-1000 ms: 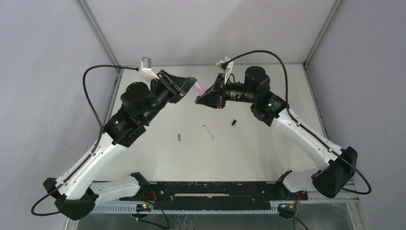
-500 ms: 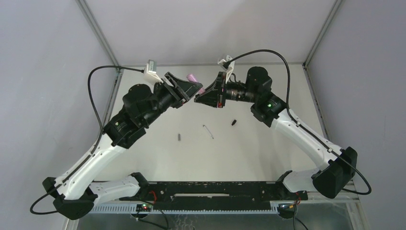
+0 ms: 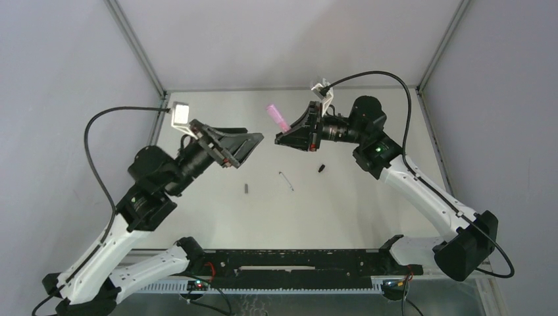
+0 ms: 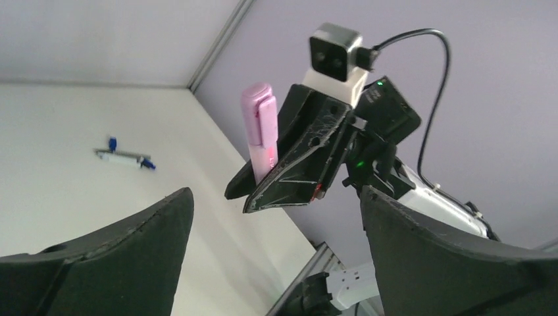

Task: Insert the pens into the pen caps
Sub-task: Insert the pen cap onto the pen, then press the pen cap onto the pen.

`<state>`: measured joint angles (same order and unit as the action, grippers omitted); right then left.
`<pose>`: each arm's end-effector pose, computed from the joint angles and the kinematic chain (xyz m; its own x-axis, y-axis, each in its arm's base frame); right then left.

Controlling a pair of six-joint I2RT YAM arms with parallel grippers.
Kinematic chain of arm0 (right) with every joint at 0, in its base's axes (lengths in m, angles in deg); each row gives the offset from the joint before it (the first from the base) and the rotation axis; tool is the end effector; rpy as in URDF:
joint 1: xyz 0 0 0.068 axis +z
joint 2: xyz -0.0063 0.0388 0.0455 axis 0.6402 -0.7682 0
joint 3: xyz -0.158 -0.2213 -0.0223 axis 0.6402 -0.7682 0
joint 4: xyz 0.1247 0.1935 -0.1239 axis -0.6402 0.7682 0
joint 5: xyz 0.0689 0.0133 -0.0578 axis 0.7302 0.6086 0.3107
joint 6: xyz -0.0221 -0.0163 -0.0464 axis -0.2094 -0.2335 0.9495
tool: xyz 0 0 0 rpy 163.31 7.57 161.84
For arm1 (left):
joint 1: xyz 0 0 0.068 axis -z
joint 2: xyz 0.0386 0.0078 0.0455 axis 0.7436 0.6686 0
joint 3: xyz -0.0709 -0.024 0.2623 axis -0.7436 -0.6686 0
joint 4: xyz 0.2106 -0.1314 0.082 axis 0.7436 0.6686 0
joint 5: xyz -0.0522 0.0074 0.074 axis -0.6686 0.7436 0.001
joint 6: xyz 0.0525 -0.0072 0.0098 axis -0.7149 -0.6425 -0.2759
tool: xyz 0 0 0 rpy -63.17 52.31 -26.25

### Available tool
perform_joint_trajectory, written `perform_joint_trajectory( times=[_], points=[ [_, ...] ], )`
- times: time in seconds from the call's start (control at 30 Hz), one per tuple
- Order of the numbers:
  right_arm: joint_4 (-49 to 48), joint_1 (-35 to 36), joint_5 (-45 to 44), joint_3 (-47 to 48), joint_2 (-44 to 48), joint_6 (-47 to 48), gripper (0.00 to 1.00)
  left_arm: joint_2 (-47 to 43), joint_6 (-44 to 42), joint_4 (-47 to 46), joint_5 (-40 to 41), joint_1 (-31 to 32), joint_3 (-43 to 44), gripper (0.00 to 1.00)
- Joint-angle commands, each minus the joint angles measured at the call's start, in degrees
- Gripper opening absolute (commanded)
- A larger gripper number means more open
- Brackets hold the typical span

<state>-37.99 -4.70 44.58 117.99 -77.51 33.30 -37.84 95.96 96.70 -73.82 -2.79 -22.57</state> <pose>0.2194 0.1860 0.4251 -0.3155 0.1158 -0.9419 -0.9399 0.0984 0.3269 0.1075 -0.1083 0.4607 -0.3818 -0.5393 -0.7506 0.6056 0.4675 -0.6440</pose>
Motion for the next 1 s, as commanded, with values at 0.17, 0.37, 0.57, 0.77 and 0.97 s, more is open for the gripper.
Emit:
perform_joint_trajectory(
  times=[0.17,0.37,0.57,0.77,0.97],
  points=[
    [-5.4,-3.5,8.3,-3.9,5.2,-4.7,0.00,-2.2,-4.3,-18.0,-12.3,-4.4,-3.2,1.00],
    [-7.0,-4.6,12.2,-6.9,7.7,-6.1,0.00,4.1,3.3,-28.4,-22.2,-9.2,-1.2,0.97],
    [-8.0,-4.8,13.4,-8.6,9.0,-7.0,0.00,9.8,3.9,-28.6,-24.0,-9.3,2.3,0.87],
    [-9.1,-4.6,13.7,-9.1,9.2,-8.0,0.00,13.5,7.4,-32.5,-26.3,-9.4,2.9,0.72],
    [-10.5,-4.4,13.7,-9.1,8.6,-9.3,0.00,14.7,12.0,-38.9,-27.5,-9.3,0.0,0.63]
  ],
)
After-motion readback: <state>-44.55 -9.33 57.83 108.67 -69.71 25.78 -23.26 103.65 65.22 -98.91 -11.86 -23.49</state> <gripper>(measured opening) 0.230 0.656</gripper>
